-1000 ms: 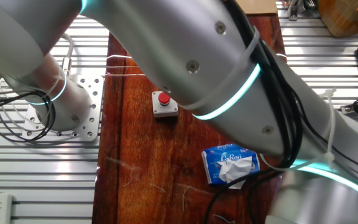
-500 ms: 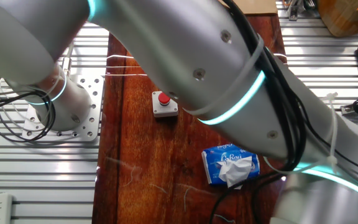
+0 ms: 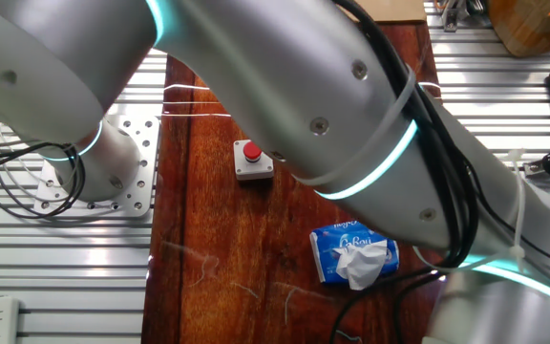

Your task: Grab the block and place it at the designated location

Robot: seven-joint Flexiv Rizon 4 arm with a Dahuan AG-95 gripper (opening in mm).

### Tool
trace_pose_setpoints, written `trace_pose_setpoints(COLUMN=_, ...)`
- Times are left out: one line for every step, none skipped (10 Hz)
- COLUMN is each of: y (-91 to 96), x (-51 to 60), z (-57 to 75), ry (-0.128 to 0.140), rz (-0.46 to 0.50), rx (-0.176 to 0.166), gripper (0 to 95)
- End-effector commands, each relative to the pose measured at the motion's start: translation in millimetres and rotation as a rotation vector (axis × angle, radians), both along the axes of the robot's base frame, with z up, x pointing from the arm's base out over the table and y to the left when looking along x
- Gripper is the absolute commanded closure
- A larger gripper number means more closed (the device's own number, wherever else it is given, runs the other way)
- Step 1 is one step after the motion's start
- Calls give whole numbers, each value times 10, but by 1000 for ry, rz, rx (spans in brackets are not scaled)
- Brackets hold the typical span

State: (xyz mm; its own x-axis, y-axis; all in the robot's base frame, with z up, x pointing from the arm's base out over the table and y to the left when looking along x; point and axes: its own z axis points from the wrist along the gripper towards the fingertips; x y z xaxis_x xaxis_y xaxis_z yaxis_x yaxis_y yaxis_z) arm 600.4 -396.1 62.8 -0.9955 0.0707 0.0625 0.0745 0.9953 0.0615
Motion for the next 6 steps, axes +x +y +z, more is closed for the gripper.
trace_pose_setpoints(y=16, x=47, z=-27, ry=-2, rz=-8, rx=8, gripper=0)
trace_pose_setpoints(y=31, x=60, z=-48, ry=-5, rz=-11, rx=10, gripper=0)
trace_pose_setpoints(y=63, x=69, z=-76, ry=-10, rz=-15, rx=12, gripper=0)
trace_pose_setpoints(y=112, x=78, z=-99, ry=-11, rz=-18, rx=9, gripper=0)
trace_pose_setpoints(y=163, x=86, z=-121, ry=-13, rz=-24, rx=6, gripper=0)
trace_pose_setpoints(y=195, x=91, z=-138, ry=-14, rz=-24, rx=6, gripper=0)
